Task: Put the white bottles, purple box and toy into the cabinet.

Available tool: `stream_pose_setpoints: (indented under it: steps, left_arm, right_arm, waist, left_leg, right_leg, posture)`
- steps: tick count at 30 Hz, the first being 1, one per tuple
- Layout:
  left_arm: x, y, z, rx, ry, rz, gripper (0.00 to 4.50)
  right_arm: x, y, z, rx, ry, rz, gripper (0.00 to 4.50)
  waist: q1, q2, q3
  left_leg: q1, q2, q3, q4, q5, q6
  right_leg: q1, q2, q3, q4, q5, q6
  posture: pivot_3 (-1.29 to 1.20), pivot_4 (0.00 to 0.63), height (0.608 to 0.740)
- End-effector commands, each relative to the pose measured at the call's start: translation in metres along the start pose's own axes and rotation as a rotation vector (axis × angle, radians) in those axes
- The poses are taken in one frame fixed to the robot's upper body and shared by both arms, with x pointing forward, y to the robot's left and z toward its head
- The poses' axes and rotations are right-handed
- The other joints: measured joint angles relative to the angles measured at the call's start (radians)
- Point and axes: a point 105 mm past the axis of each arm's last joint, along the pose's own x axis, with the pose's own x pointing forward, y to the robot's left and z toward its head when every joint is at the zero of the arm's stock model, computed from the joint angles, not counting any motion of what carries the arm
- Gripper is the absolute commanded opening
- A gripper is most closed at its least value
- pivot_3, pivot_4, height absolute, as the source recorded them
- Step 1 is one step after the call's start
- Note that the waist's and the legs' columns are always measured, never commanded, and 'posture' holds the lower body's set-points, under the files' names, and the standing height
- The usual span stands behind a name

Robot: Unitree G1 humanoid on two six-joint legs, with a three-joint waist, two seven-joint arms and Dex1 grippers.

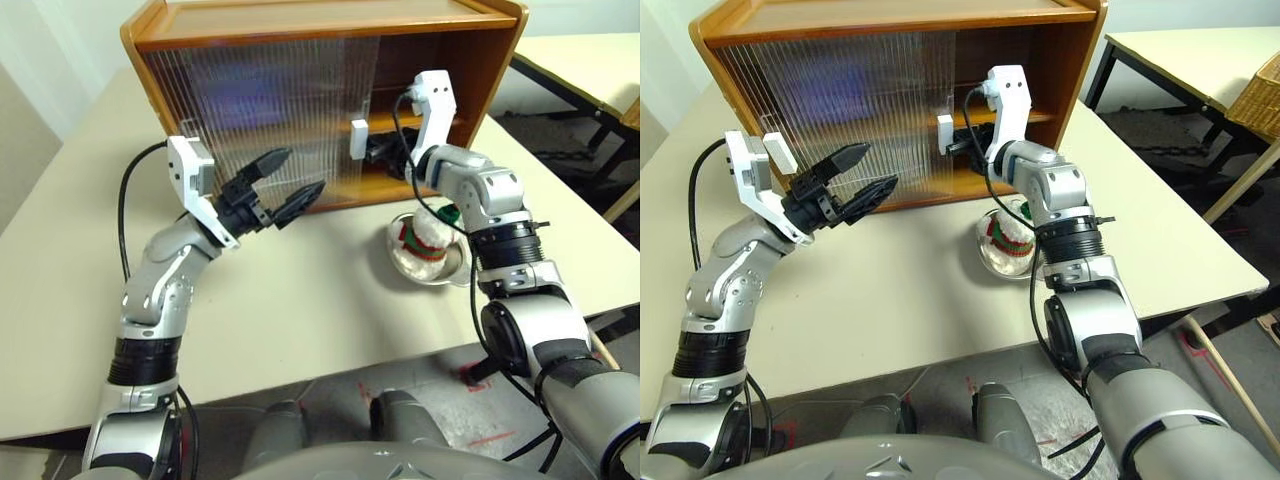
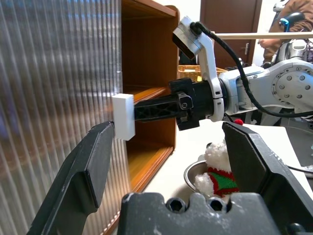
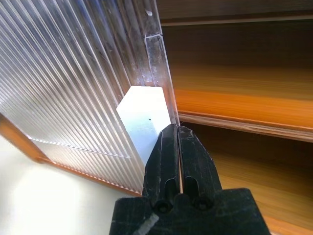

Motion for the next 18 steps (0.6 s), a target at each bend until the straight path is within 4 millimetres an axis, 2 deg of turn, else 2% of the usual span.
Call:
stream_pose_setpoints:
  steps: [1, 5, 8, 11, 15, 18]
  left_arm:
    - [-0.002, -0.001, 0.003, 0.03, -0.001, 0.007, 4.5]
    - [-0.002, -0.001, 0.003, 0.029, -0.002, 0.009, 4.5]
    - [-0.001, -0.002, 0.002, 0.028, -0.003, 0.007, 4.5]
    - [0.002, -0.003, 0.001, 0.02, -0.007, -0.004, 4.5]
    - [0.005, -0.005, -0.002, 0.006, -0.01, -0.02, 4.5]
    - [0.009, -0.007, -0.004, -0.007, -0.013, -0.035, 4.5]
  right_arm:
    - [0.011, 0.018, 0.007, -0.015, -0.019, 0.059, 0.03]
    - [0.014, 0.023, 0.006, -0.025, -0.015, 0.079, 0.03]
    - [0.008, 0.015, 0.006, -0.046, -0.016, 0.059, 0.03]
    - [-0.011, -0.007, 0.01, -0.073, -0.025, 0.006, 0.03]
    - [-0.038, -0.025, 0.019, -0.137, -0.062, -0.048, 0.03]
    - [-0.06, -0.027, 0.032, -0.226, -0.151, -0.051, 0.03]
  waist:
    - [-0.001, 0.0, 0.0]
    - [-0.003, 0.001, 0.0]
    - [-0.003, 0.001, 0.001]
    - [0.0, 0.001, 0.001]
    - [0.007, 0.001, 0.001]
    - [0.009, 0.001, 0.001]
  left_leg:
    - [0.0, 0.0, 0.0, 0.0, 0.0, 0.0]
    - [0.0, 0.0, 0.0, 0.0, 0.0, 0.0]
    - [0.0, 0.001, 0.0, 0.0, 0.0, 0.0]
    - [0.0, 0.001, 0.0, 0.0, 0.0, 0.0]
    - [-0.002, 0.0, 0.0, 0.0, 0.0, 0.0]
    - [-0.003, -0.002, 0.0, 0.0, 0.0, 0.0]
  right_leg:
    - [0.0, 0.0, 0.0, 0.0, 0.0, 0.0]
    - [-0.001, 0.0, 0.0, 0.0, 0.0, -0.001]
    - [-0.001, 0.001, 0.0, 0.0, 0.001, -0.001]
    - [-0.001, 0.002, 0.0, 0.0, 0.0, -0.001]
    - [-0.001, 0.0, 0.0, 0.0, -0.001, 0.0]
    - [-0.001, -0.002, 0.0, -0.002, -0.002, 0.002]
  posture:
    - [0.07, 0.0, 0.74]
    - [0.07, 0.0, 0.74]
    - [0.06, 0.0, 0.74]
    - [0.04, 0.0, 0.74]
    - [0.0, 0.0, 0.74]
    - [-0.01, 0.0, 0.74]
